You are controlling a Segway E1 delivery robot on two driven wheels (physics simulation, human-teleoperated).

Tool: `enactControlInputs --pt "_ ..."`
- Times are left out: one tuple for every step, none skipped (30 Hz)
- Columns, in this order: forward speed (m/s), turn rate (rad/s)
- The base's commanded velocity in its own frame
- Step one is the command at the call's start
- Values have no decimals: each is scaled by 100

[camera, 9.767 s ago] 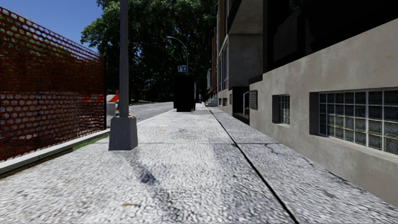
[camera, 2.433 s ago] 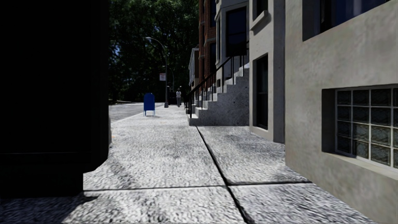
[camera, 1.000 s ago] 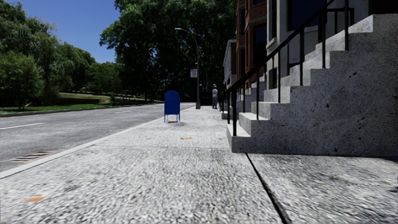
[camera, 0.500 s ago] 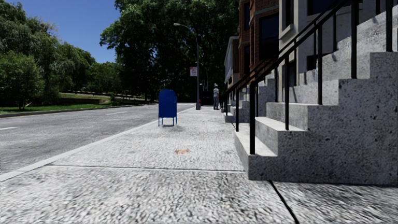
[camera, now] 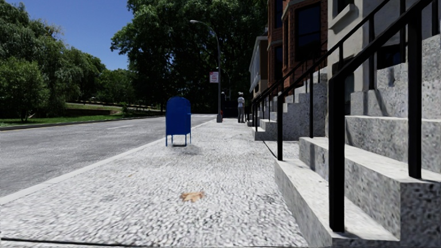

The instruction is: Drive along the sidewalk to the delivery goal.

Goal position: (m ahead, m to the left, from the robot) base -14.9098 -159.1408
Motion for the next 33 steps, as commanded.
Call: enactControlInputs --pt "200 0" --pt "200 0" --pt "200 0" --pt "200 0" --pt "200 0" --pt "200 0" --pt "200 0" --pt "200 0" --pt "200 0" --pt "200 0" --pt "200 0" --pt "200 0" --pt "200 0" --pt "200 0" --pt "200 0" --pt "200 0" --pt "200 0" --pt "200 0" --pt "200 0" --pt "200 0" --pt "200 0" --pt "200 0" --pt "200 0" --pt "200 0" --pt "200 0" --pt "200 0" --pt "200 0" --pt "200 0" --pt "200 0" --pt "200 -5" --pt "200 -34" --pt "200 -34" --pt "200 -58"
